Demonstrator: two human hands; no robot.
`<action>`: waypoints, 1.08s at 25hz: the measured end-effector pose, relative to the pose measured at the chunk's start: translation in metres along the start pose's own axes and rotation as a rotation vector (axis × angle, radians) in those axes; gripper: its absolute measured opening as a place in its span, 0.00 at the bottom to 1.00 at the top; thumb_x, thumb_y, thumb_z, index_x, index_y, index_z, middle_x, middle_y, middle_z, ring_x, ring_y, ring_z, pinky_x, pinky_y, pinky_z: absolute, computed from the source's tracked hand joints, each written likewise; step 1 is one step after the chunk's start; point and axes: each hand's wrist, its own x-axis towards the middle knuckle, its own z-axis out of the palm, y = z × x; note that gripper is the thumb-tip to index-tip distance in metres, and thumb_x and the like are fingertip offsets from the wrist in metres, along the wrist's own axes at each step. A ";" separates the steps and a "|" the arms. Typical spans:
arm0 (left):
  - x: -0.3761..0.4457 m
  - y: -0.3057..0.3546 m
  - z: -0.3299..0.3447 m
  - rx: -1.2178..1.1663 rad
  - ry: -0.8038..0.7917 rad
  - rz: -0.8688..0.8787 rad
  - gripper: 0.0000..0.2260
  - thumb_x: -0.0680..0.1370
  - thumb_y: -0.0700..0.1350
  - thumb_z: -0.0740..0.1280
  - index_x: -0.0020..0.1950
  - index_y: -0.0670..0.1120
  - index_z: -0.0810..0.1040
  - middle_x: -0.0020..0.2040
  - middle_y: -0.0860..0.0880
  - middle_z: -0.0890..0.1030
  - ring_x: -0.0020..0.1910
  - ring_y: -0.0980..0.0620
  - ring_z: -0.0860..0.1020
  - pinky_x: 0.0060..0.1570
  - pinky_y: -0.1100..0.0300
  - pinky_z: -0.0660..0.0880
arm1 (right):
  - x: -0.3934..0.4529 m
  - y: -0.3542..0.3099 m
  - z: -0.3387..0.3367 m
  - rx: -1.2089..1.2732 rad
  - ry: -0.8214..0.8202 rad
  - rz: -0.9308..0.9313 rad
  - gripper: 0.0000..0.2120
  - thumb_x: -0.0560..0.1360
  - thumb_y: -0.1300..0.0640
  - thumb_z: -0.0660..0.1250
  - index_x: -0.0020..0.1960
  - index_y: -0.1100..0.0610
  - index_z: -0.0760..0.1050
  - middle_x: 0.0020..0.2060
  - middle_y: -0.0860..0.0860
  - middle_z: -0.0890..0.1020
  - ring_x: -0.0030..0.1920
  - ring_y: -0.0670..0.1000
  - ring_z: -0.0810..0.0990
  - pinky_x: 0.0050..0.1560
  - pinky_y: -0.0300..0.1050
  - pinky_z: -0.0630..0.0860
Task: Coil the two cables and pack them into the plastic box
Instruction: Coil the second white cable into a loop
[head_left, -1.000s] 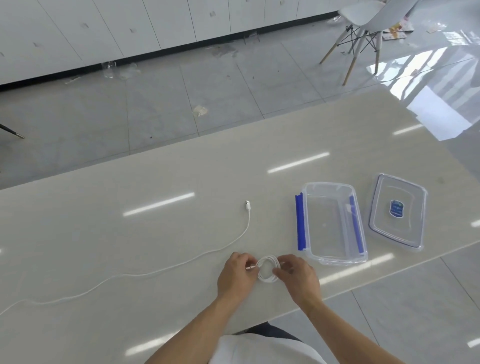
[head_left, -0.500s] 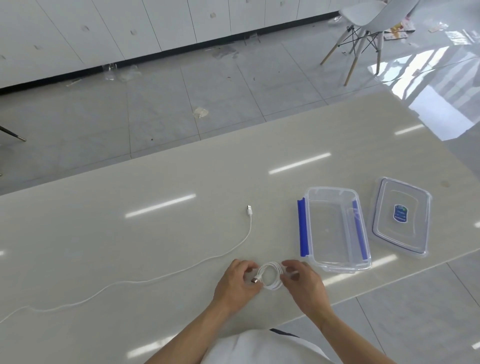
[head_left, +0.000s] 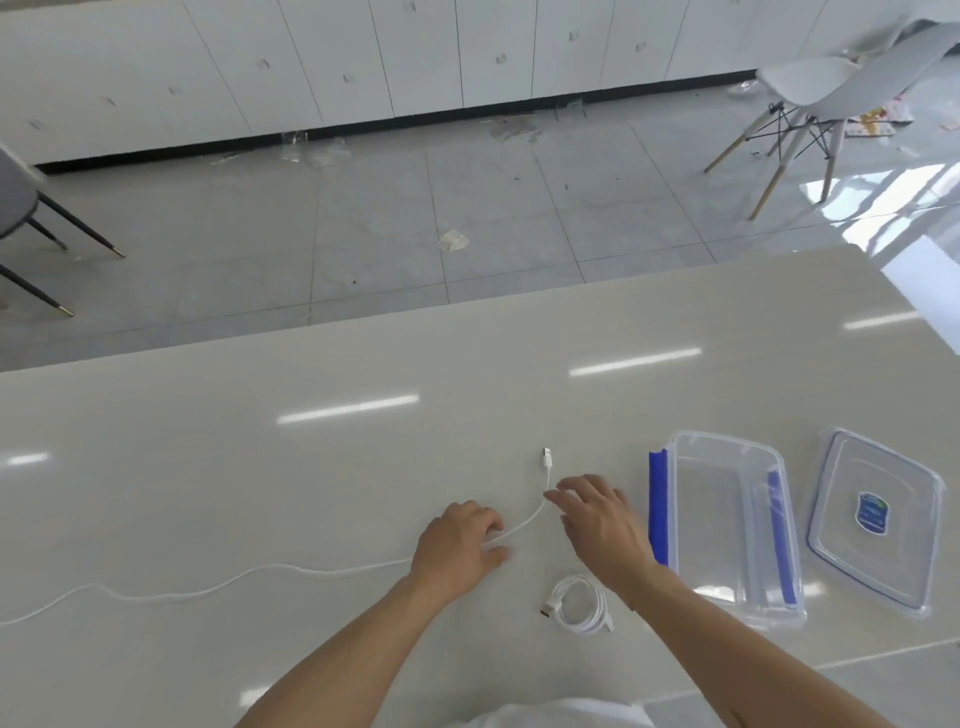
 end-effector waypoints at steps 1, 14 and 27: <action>0.005 0.001 -0.001 0.050 -0.003 0.015 0.16 0.75 0.58 0.68 0.59 0.52 0.78 0.56 0.53 0.79 0.57 0.51 0.75 0.53 0.56 0.71 | 0.008 0.003 -0.002 -0.073 -0.012 -0.079 0.21 0.67 0.65 0.77 0.58 0.52 0.83 0.55 0.50 0.85 0.57 0.58 0.82 0.49 0.51 0.80; 0.020 0.029 0.026 0.083 0.074 -0.019 0.07 0.81 0.46 0.62 0.55 0.46 0.77 0.56 0.47 0.78 0.57 0.45 0.75 0.50 0.52 0.70 | 0.046 0.013 -0.005 -0.397 -0.235 -0.446 0.08 0.71 0.62 0.71 0.48 0.53 0.80 0.43 0.49 0.83 0.51 0.54 0.80 0.50 0.47 0.77; -0.007 0.017 -0.071 -0.617 0.252 -0.064 0.03 0.79 0.46 0.69 0.46 0.52 0.77 0.37 0.57 0.81 0.38 0.55 0.79 0.44 0.58 0.77 | 0.028 -0.028 -0.065 1.087 -0.631 0.197 0.05 0.71 0.64 0.73 0.46 0.57 0.85 0.39 0.55 0.87 0.39 0.50 0.84 0.43 0.41 0.81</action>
